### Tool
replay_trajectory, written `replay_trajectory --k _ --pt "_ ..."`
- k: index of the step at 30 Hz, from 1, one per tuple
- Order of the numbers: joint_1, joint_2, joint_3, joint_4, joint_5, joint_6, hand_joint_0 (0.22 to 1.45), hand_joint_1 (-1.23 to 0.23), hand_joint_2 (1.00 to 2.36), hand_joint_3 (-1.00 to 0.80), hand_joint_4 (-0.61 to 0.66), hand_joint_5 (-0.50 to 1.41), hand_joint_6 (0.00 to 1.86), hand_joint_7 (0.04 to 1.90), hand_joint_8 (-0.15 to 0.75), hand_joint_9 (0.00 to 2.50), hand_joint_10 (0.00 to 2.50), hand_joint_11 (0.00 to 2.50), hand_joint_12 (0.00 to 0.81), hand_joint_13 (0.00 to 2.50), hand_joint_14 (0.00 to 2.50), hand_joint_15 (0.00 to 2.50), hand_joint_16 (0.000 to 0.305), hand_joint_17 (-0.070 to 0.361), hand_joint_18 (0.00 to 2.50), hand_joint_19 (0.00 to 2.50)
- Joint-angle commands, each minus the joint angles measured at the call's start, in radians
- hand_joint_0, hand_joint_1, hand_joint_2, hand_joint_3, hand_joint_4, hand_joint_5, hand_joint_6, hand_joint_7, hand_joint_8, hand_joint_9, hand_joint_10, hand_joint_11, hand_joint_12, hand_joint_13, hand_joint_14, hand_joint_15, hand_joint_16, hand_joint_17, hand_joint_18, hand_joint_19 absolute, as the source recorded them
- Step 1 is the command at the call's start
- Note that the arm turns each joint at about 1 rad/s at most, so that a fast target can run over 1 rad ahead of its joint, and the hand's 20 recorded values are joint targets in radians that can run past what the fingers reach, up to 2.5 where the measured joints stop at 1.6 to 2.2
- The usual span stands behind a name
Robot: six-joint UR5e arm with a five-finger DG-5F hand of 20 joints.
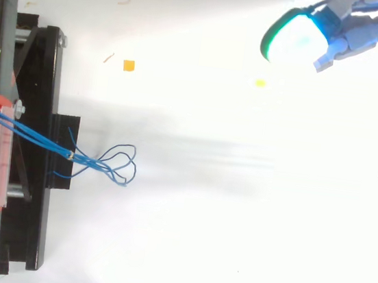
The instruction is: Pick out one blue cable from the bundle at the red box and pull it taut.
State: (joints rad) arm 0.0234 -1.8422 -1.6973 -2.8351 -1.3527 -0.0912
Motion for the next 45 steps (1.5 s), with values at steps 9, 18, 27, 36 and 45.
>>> replay_trajectory --k 9,18,27,36,45 --pt "0.018 -0.108 0.048 0.079 0.035 -0.055 0.54 -0.57 1.01 -0.41 0.27 -0.18 0.50 0.72 0.317 0.66 0.01 0.24 0.467 0.45 0.01 0.20 0.061 0.138 0.35 0.52" --pt "0.052 -0.144 0.091 0.094 0.087 -0.107 0.55 -0.57 1.01 -0.41 0.27 -0.18 0.50 0.73 0.326 0.67 0.01 0.26 0.533 0.51 0.01 0.22 0.061 0.138 0.44 0.56" --pt "0.070 -0.244 0.142 0.152 0.104 -0.096 0.55 -0.57 1.01 -0.41 0.28 -0.18 0.50 0.73 0.338 0.67 0.01 0.25 0.548 0.55 0.01 0.23 0.058 0.131 0.46 0.56" --pt "0.073 -0.405 0.300 0.137 0.064 -0.055 0.56 -0.57 1.01 -0.40 0.29 -0.18 0.50 0.73 0.342 0.69 0.01 0.25 0.571 0.59 0.01 0.25 0.058 0.131 0.50 0.57" --pt "0.084 -0.485 0.386 0.168 0.044 -0.036 0.56 -0.57 1.01 -0.39 0.28 -0.18 0.50 0.74 0.330 0.70 0.01 0.25 0.475 0.47 0.01 0.19 0.059 0.133 0.39 0.51"
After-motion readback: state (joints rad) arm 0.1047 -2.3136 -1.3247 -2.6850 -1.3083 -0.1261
